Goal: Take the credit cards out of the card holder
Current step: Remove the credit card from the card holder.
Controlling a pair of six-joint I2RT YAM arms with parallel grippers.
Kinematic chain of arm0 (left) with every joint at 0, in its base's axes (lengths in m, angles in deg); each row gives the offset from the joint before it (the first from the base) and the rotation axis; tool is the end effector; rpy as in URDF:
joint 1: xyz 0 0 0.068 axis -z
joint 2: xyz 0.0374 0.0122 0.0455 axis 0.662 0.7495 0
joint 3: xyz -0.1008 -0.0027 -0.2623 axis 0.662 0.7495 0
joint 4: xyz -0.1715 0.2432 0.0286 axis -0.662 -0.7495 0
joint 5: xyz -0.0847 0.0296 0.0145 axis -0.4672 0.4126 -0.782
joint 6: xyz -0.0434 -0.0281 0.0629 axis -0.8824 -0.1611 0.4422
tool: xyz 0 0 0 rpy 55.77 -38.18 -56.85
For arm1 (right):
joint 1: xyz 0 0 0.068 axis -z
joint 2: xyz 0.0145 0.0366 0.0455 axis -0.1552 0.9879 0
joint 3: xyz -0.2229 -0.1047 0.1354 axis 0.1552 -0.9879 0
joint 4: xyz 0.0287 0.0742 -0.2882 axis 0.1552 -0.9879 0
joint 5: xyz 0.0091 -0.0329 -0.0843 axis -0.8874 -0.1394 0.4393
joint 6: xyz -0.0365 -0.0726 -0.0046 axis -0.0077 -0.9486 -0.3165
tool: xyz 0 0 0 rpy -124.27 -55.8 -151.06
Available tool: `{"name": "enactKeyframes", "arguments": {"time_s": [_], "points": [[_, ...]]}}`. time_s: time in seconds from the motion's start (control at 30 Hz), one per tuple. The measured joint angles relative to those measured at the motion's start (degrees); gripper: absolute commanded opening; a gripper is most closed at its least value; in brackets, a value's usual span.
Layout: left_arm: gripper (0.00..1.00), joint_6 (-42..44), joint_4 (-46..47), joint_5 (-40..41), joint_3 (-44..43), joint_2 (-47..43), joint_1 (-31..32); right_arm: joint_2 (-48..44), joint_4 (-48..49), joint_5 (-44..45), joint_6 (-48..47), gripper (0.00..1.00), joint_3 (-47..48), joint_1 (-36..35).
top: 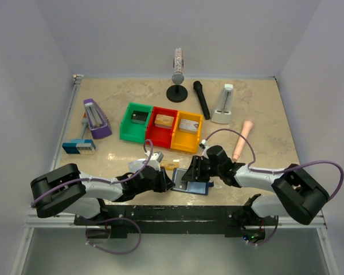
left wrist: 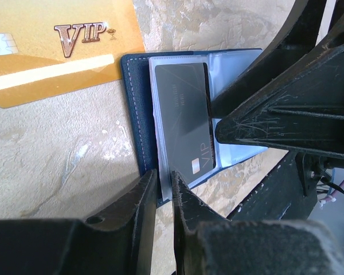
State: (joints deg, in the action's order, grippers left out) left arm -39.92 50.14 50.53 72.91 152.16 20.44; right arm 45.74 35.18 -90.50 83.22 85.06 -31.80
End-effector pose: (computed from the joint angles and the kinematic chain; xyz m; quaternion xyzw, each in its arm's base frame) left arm 0.1321 -0.2324 0.0750 0.0137 0.8800 -0.3849 0.2781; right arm 0.1880 0.1955 0.0869 -0.0015 0.8997 0.4046 0.1639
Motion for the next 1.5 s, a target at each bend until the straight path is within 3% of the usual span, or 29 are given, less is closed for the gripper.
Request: {"name": "enactKeyframes", "arguments": {"time_s": [0.9, 1.13, 1.5], "points": [[0.14, -0.5, 1.9, 0.1, 0.2, 1.6, -0.1, 0.8, 14.0, -2.9, 4.5, 0.50, -6.4, 1.4], [0.11, -0.5, 2.5, 0.2, 0.5, 1.6, -0.1, 3.6, 16.7, -4.3, 7.8, 0.51, -6.4, 2.6], [0.08, -0.5, 3.6, 0.3, 1.0, 2.0, -0.2, 9.9, 29.1, -7.3, 13.5, 0.50, -8.7, 3.8]]}}
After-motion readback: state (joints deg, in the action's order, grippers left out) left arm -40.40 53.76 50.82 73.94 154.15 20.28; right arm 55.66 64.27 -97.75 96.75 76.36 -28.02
